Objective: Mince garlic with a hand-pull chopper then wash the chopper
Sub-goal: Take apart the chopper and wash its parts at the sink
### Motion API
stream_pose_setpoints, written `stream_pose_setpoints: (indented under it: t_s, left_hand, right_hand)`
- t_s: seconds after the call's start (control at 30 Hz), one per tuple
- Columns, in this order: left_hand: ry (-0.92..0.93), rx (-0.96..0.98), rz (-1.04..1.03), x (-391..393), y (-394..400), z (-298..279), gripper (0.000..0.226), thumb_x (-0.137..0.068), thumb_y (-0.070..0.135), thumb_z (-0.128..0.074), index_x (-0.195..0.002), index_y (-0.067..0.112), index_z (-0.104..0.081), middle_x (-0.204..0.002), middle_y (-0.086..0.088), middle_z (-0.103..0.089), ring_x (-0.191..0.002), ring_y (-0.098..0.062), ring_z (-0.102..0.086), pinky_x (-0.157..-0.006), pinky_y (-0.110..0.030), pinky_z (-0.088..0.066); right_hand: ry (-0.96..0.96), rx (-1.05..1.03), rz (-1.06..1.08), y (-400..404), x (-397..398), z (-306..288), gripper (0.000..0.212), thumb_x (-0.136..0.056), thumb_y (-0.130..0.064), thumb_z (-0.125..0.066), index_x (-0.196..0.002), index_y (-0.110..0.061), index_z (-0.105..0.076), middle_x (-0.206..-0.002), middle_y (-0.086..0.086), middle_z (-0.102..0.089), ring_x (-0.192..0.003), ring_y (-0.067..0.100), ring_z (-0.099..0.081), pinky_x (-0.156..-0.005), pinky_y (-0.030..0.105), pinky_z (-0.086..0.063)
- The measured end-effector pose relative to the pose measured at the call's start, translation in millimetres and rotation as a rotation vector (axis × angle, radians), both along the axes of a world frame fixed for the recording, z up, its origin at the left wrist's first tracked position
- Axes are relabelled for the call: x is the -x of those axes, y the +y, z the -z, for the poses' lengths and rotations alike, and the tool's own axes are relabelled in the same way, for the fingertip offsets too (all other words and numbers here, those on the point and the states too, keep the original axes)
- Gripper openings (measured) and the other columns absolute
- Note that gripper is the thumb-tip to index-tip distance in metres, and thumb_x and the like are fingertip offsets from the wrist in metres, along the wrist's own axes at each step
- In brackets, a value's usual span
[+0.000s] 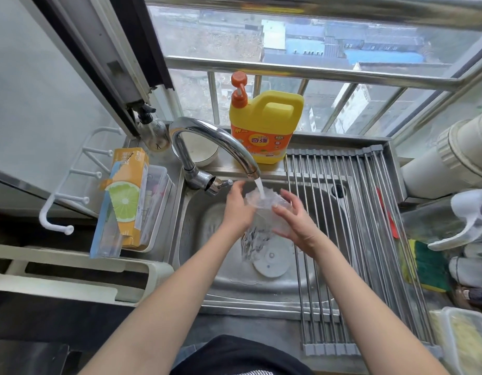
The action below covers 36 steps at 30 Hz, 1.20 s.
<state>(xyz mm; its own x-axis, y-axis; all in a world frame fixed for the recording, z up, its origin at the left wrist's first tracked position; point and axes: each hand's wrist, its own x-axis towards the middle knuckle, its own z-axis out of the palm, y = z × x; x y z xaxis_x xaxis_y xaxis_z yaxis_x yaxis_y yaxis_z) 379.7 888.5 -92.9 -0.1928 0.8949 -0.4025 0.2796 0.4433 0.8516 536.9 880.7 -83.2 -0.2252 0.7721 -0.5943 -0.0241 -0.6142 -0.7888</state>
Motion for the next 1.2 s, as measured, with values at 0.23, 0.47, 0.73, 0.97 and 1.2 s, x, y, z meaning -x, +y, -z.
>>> stream_pose_setpoints:
  t_s: [0.23,0.47,0.73,0.97,1.2]
  left_hand:
    - [-1.052,0.424,-0.403,11.6,-2.8,-0.7,0.060,-0.099,0.055,-0.024,-0.100,0.010,-0.064,-0.083,-0.007,-0.072,-0.073,-0.017,-0.070,-0.063,-0.029,-0.057]
    - [-0.771,0.421,-0.345,-11.6,7.2,-14.6,0.033,-0.104,0.029,-0.036,-0.086,0.011,-0.057,-0.060,0.001,-0.059,-0.054,-0.010,-0.055,-0.052,-0.023,-0.049]
    - [-0.623,0.448,-0.239,-10.9,14.3,-11.7,0.026,-0.100,0.014,-0.045,-0.121,0.006,-0.057,-0.097,-0.005,-0.062,-0.085,-0.021,-0.059,-0.079,-0.030,-0.048]
    - [-0.704,0.497,-0.263,-16.9,18.1,-12.9,0.015,-0.099,0.011,-0.046,-0.095,0.010,-0.061,-0.096,-0.006,-0.065,-0.079,-0.022,-0.062,-0.075,-0.029,-0.050]
    - [-0.734,0.499,-0.280,-17.3,21.0,-12.4,0.017,-0.099,0.008,-0.046,-0.094,0.005,-0.061,-0.095,-0.009,-0.064,-0.080,-0.022,-0.062,-0.074,-0.028,-0.052]
  right_hand:
    - [-0.586,-0.674,-0.069,-14.5,15.4,-8.0,0.110,-0.056,-0.046,-0.087,-0.144,-0.036,-0.022,-0.143,-0.008,-0.038,-0.123,0.007,-0.042,-0.098,0.026,-0.038]
    - [-0.781,-0.891,-0.090,-17.4,-5.0,4.8,0.102,-0.065,-0.038,-0.082,-0.144,-0.039,-0.017,-0.151,0.000,-0.025,-0.140,0.024,-0.024,-0.109,0.046,-0.031]
    - [-1.164,-0.857,0.122,18.3,-68.7,5.0,0.097,-0.070,-0.030,-0.081,-0.143,-0.034,-0.017,-0.156,0.005,-0.018,-0.145,0.029,-0.011,-0.116,0.044,-0.019]
    - [-1.013,-0.703,0.174,33.3,-76.1,8.0,0.102,-0.066,-0.040,-0.083,-0.143,-0.038,-0.016,-0.155,0.006,-0.021,-0.142,0.028,-0.024,-0.107,0.053,-0.036]
    - [-1.047,-0.469,-0.023,28.8,-74.8,25.6,0.106,-0.072,-0.049,-0.076,-0.150,-0.030,-0.006,-0.158,0.010,-0.002,-0.145,0.029,-0.014,-0.114,0.056,-0.022]
